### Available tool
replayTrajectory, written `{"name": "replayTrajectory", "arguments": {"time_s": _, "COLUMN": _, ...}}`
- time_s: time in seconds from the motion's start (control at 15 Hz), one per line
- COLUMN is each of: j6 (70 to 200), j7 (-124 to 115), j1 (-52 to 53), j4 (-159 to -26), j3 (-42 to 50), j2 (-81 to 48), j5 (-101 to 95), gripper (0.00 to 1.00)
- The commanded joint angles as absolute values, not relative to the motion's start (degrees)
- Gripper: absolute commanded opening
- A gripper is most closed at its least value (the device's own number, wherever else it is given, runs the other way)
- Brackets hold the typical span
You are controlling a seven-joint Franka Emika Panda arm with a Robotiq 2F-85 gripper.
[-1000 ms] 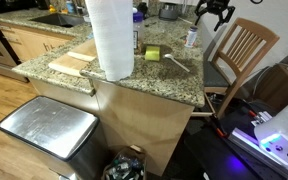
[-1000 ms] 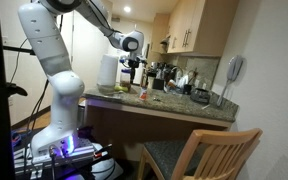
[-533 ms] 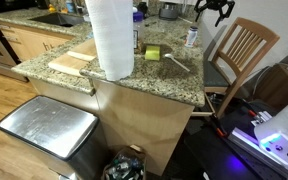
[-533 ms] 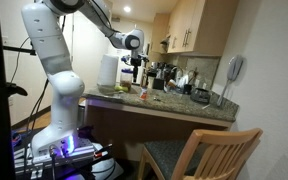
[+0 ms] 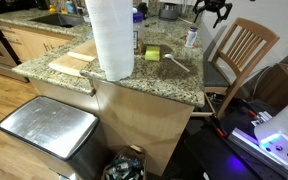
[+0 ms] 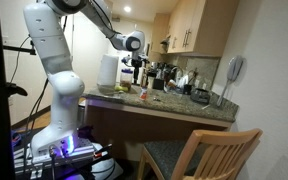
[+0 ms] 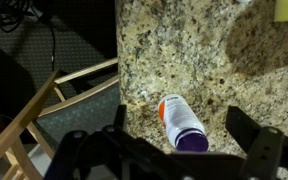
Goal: Move the white bottle to the top of the paper towel roll
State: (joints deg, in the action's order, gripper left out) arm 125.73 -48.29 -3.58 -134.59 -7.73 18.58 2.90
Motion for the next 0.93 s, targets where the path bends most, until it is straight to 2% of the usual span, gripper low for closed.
{"name": "replayTrajectory", "arguments": {"time_s": 0.0, "j6": 131.89, "j7": -53.03, "j1": -4.17, "j4": -133.24, "j3": -6.52, "j2": 12.46, "j5": 4.0, "gripper": 1.0}}
{"name": "replayTrajectory", "arguments": {"time_s": 0.87, "j6": 134.31, "j7": -56.46, "j1": -2.9, "j4": -134.01, "j3": -4.68, "j2": 10.37, "j5": 1.8, "gripper": 1.0}}
